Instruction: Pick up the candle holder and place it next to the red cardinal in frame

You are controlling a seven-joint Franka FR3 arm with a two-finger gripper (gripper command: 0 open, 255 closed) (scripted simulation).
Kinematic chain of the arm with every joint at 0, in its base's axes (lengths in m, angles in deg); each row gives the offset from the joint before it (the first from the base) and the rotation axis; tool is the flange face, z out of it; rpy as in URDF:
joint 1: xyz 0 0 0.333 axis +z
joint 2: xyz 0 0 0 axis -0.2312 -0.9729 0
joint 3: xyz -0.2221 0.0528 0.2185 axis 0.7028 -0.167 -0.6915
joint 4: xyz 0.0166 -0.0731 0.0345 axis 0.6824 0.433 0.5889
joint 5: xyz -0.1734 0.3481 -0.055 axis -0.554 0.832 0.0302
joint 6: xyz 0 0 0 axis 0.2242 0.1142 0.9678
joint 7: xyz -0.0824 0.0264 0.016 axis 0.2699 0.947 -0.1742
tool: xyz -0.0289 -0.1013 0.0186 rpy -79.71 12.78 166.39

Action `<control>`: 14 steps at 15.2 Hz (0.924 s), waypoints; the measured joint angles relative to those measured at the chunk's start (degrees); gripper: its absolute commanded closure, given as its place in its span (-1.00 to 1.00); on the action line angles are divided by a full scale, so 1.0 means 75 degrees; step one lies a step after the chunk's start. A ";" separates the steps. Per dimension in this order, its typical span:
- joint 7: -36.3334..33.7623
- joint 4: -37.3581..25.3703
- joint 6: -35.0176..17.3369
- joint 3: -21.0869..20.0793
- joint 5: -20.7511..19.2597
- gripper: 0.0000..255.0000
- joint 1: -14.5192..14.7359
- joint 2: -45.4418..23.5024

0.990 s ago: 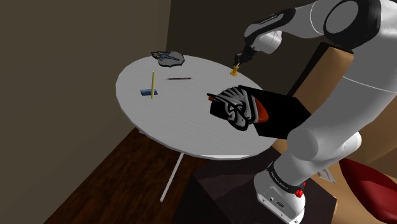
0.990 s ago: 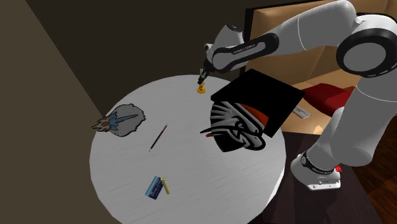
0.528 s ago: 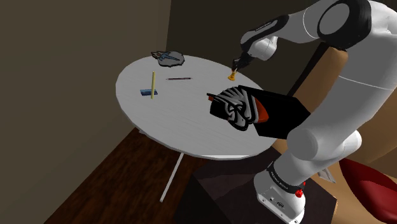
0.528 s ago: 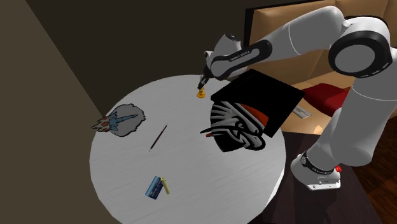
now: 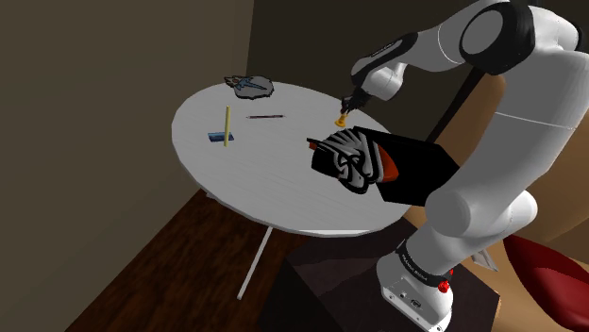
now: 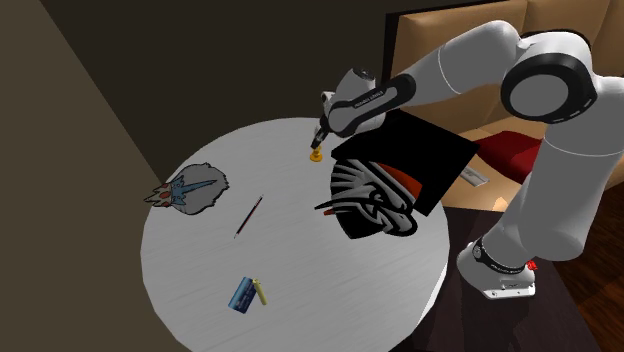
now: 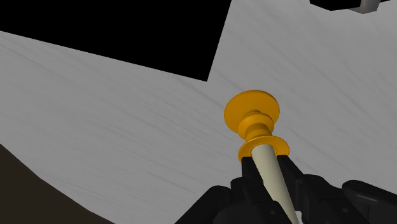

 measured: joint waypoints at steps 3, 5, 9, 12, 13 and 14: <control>0.0095 0.0024 -0.0138 -0.0058 0.0098 1.00 -0.0040 -0.0117; 0.0104 0.0027 -0.0156 -0.0065 0.0108 1.00 -0.0043 -0.0129; 0.0106 0.0025 -0.0161 -0.0067 0.0111 -1.00 -0.0044 -0.0134; 0.0106 0.0025 -0.0161 -0.0067 0.0111 -1.00 -0.0043 -0.0134; 0.0106 0.0025 -0.0161 -0.0067 0.0111 -1.00 -0.0043 -0.0134; 0.0106 0.0025 -0.0161 -0.0067 0.0111 -1.00 -0.0043 -0.0134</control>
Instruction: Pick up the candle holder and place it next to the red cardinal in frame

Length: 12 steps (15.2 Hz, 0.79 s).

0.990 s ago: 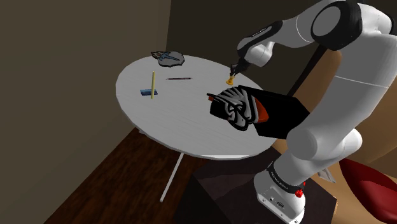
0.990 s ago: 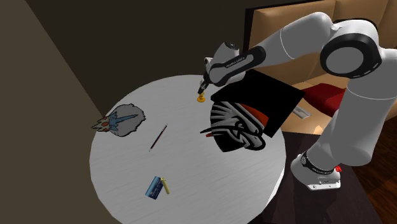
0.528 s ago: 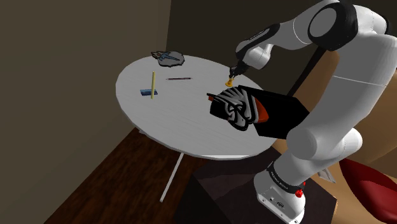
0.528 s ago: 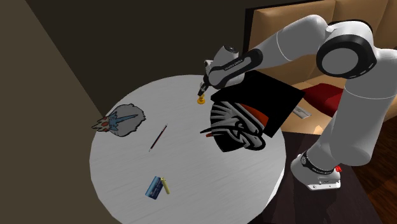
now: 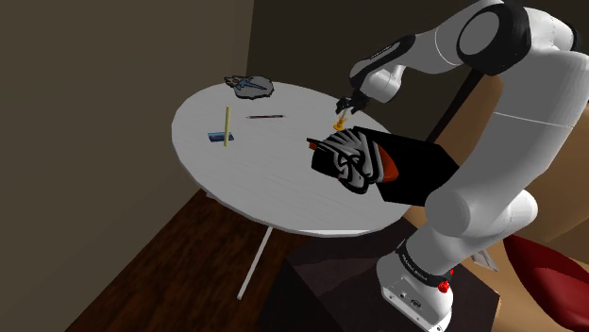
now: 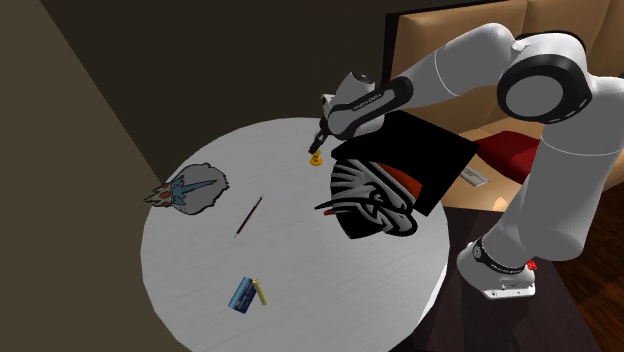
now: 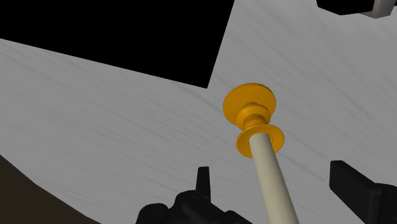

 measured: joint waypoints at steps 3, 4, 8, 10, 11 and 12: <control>-0.0096 0.0104 0.0199 0.0096 -0.0136 -1.00 0.0039 0.0302; -0.0177 0.0260 0.0302 0.0155 -0.0235 -1.00 0.0078 0.0566; -0.0312 0.0431 0.0524 0.0246 -0.0418 -1.00 0.0119 0.0970; -0.0323 0.0436 0.0541 0.0251 -0.0431 -1.00 0.0122 0.0989; -0.0324 0.0437 0.0543 0.0252 -0.0433 -1.00 0.0122 0.0992; -0.0325 0.0438 0.0545 0.0252 -0.0434 -1.00 0.0122 0.0993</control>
